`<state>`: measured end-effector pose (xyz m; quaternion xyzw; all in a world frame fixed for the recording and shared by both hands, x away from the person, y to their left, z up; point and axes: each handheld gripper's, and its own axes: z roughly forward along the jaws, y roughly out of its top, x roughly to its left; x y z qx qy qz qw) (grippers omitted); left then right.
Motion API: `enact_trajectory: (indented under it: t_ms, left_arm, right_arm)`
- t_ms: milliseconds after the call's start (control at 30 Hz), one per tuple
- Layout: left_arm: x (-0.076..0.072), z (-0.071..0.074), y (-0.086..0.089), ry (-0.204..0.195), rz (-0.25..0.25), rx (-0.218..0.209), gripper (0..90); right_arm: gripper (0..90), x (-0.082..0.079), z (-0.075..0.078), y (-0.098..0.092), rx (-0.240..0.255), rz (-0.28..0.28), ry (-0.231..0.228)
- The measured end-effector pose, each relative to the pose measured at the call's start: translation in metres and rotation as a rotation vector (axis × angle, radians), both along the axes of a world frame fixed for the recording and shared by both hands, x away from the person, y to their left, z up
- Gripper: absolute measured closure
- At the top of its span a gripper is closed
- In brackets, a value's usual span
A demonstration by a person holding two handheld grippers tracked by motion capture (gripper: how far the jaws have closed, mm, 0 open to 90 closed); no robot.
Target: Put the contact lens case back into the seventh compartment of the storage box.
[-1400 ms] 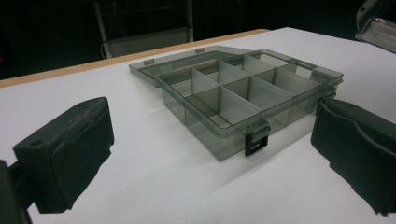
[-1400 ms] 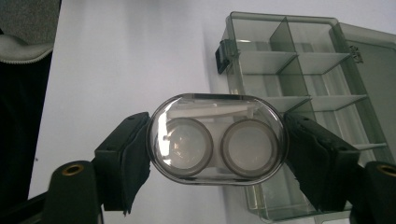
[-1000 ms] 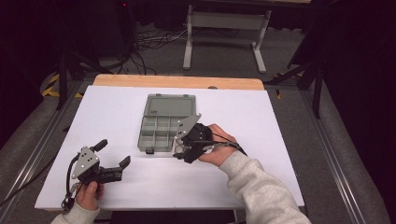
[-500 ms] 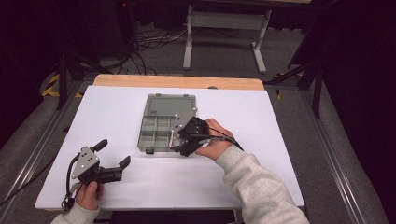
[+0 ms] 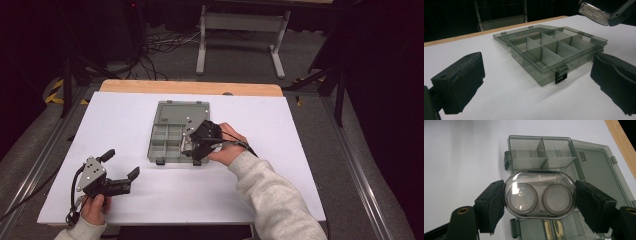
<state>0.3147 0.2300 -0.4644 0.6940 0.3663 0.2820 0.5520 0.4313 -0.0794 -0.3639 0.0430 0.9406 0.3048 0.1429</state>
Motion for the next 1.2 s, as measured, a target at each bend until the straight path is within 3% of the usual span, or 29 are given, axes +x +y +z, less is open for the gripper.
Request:
enact_trajectory:
  t_ms: [667, 1200]
  left_arm:
    - [0.0, 0.0, 0.0, 0.0, -0.002, 0.0, 0.1]
    - [0.0, 0.0, 0.0, 0.0, -0.004, -0.001, 0.2]
  right_arm:
    - [26.3, 0.026, -0.018, 0.004, -0.026, -0.038, 0.022]
    - [26.3, 0.031, -0.029, 0.007, -0.06, -0.023, 0.037]
